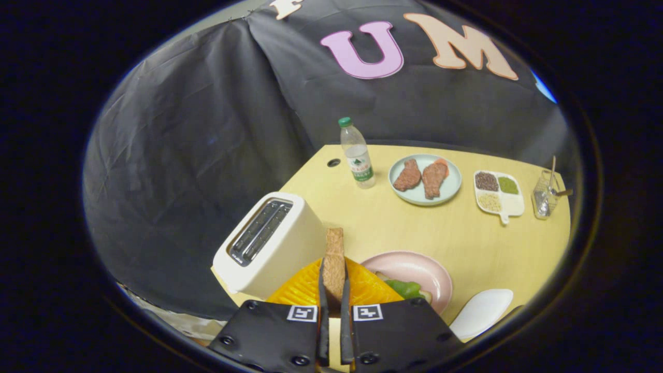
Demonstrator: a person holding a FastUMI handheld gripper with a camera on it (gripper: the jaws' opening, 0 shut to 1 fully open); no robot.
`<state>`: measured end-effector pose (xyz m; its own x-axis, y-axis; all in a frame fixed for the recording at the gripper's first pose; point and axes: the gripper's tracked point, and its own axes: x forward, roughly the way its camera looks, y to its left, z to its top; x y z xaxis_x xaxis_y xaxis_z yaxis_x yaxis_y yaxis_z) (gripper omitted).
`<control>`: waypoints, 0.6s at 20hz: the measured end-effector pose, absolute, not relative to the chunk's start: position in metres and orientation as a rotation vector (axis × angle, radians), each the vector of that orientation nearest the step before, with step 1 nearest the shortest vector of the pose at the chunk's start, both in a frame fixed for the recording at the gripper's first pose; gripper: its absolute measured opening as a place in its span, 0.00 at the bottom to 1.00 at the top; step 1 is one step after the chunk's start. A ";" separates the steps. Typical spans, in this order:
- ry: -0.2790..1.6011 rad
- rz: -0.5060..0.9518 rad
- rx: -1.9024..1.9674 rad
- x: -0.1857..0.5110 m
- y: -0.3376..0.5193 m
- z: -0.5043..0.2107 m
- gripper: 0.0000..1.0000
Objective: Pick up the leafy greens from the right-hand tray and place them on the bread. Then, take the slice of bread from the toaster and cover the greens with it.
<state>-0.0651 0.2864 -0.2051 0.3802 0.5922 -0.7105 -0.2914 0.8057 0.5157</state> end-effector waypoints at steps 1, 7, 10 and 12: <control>1.045 0.570 0.340 -0.067 0.286 -0.212 0.11; 1.047 0.531 0.396 -0.073 0.272 -0.245 0.11; 1.066 0.503 0.485 -0.077 0.265 -0.263 0.11; 1.093 0.468 0.542 -0.081 0.257 -0.276 0.11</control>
<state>-0.0809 0.2574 -0.2761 0.3884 0.6022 -0.6975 -0.0893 0.7780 0.6219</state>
